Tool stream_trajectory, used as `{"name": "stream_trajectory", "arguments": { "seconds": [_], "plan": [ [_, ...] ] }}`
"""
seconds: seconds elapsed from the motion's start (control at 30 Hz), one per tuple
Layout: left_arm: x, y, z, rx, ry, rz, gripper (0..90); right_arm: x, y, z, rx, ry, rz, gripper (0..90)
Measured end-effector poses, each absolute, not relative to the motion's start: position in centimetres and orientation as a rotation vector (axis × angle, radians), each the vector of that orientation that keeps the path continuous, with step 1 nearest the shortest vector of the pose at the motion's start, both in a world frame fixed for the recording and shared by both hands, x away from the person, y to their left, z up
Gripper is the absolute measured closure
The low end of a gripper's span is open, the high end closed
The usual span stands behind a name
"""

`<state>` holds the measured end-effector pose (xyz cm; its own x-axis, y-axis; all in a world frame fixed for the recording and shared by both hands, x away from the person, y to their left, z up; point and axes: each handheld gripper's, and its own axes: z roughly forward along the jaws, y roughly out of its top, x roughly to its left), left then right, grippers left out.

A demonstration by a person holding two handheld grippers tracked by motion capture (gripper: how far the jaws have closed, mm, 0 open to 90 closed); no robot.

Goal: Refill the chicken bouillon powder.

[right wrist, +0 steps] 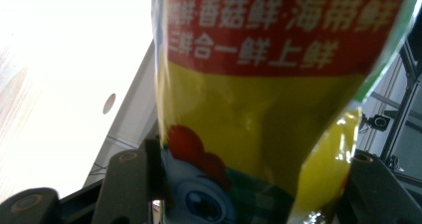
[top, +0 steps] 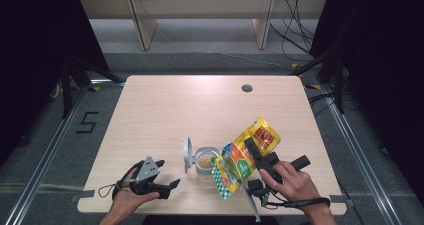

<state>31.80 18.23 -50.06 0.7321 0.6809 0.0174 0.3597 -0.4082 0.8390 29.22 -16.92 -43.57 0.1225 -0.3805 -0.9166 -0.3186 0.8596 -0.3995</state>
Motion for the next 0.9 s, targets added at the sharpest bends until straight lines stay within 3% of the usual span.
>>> {"name": "stream_trajectory", "arguments": {
  "seconds": [0.9],
  "plan": [
    [31.91,18.27,-50.15,2.049,0.780,0.454,16.0,29.42,-17.18,-43.73,-0.562,1.496,-0.025,49.1]
  ]
}}
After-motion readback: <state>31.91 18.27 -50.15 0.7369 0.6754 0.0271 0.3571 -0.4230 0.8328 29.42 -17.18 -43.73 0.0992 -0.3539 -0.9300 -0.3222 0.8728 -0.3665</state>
